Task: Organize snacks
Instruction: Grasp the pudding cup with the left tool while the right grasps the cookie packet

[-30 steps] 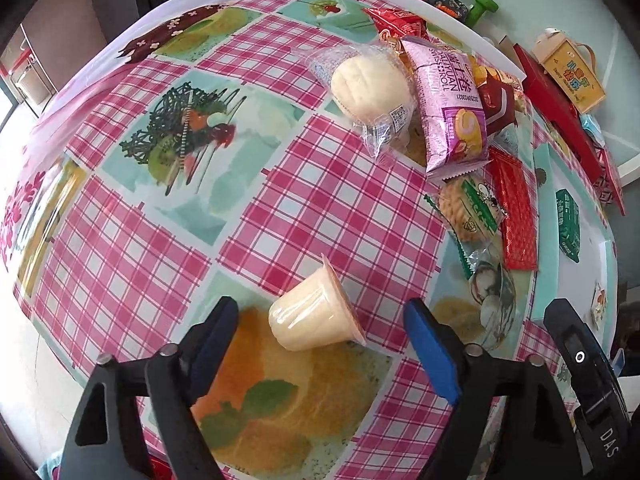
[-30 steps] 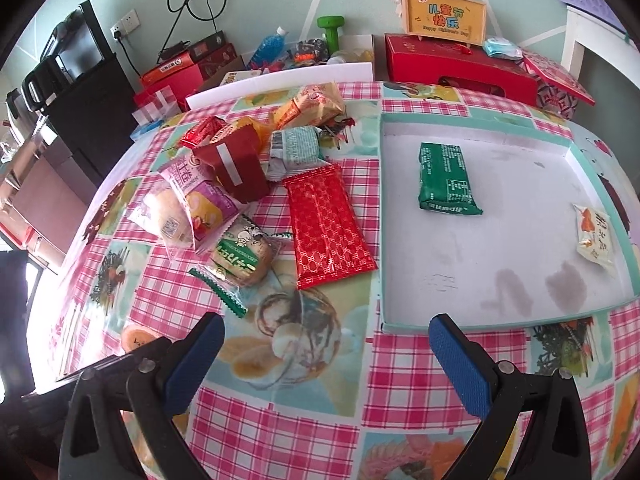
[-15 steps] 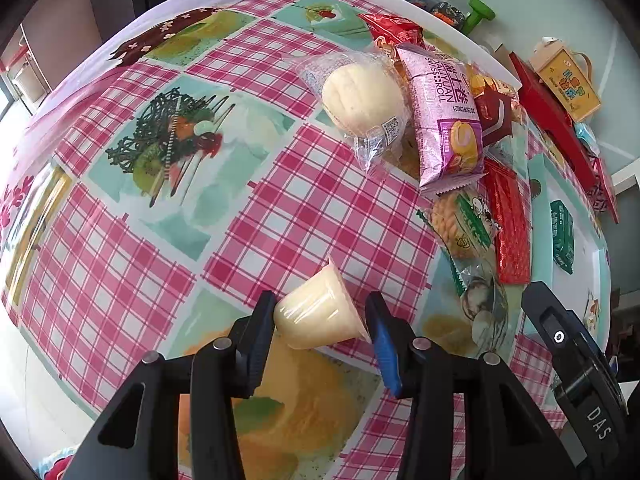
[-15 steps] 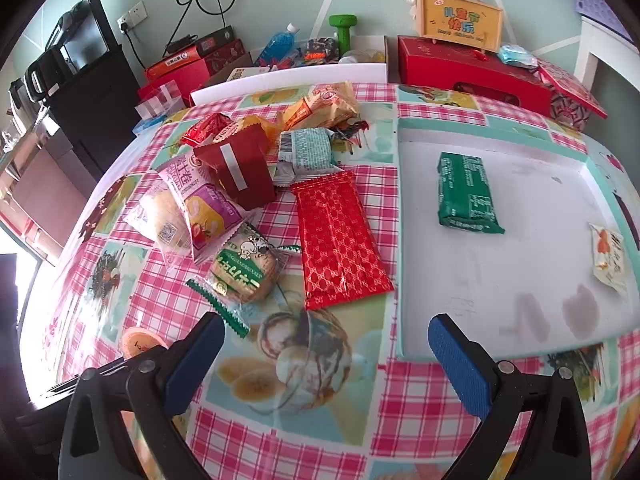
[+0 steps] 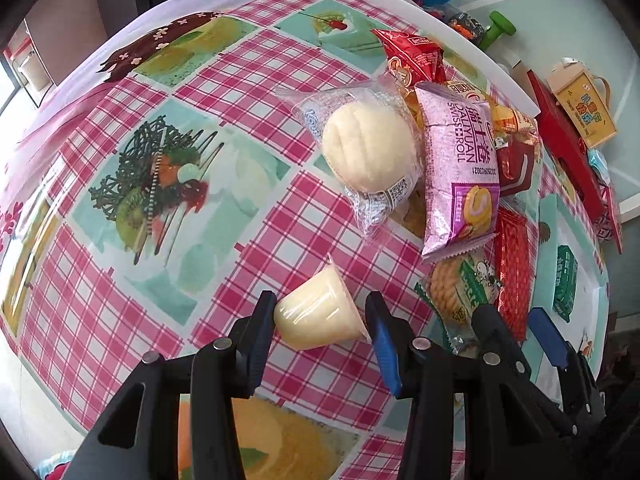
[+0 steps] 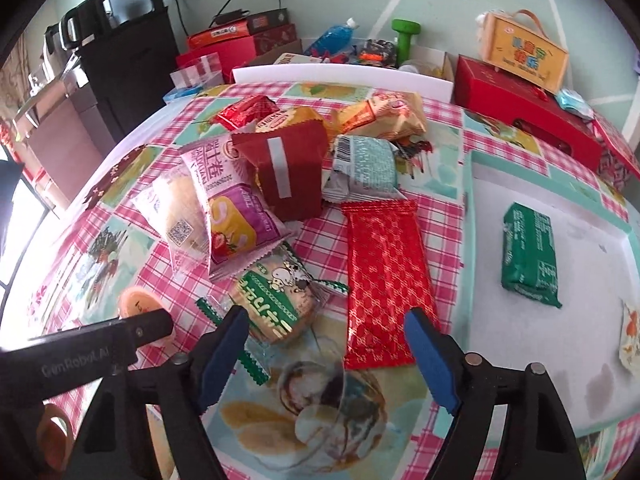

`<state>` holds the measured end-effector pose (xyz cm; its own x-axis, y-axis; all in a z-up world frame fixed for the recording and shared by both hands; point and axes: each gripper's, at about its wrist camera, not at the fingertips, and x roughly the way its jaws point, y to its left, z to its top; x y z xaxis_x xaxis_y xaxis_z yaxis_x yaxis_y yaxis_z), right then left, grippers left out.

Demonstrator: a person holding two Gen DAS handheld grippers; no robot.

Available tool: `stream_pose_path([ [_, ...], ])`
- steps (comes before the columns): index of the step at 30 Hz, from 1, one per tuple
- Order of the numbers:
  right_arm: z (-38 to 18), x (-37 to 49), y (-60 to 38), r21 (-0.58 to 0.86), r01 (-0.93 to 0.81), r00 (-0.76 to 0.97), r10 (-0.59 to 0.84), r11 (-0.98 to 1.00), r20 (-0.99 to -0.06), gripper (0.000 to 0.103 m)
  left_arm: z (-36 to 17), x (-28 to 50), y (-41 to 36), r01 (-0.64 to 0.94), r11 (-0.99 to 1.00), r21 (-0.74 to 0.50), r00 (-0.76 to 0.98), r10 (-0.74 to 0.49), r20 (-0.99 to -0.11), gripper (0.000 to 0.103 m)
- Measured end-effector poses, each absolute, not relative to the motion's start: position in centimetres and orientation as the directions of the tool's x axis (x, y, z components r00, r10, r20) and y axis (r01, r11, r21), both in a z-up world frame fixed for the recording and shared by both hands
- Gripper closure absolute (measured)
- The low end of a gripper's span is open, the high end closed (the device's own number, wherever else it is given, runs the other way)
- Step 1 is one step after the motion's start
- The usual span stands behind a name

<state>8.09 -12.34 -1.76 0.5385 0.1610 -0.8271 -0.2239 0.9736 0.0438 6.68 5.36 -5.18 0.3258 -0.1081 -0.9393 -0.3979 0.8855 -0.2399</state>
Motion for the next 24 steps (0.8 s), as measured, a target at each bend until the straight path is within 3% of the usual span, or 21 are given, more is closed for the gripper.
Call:
stream_pose_path([
  [4, -2.3, 8.7, -11.8, 0.037, -0.248, 0.527, 0.167, 0.968, -0.833, 0.028, -4.9, 8.3, 5.4, -0.406, 0.88, -0.247, 0.325, -0.114, -0.939, 0.056],
  [14, -2.5, 9.6, -11.1, 0.077, -0.303, 0.517, 0.231, 0.95, -0.824, 0.028, -4.4, 12.0, 5.0, -0.395, 0.887, -0.237, 0.337, -0.101, -0.936, 0.056],
  [24, -3.0, 9.8, -10.4, 0.087, -0.331, 0.505, 0.254, 0.94, -0.825, 0.028, -4.9, 10.4, 4.6, -0.385, 0.894, -0.229, 0.336, -0.096, -0.937, 0.056],
])
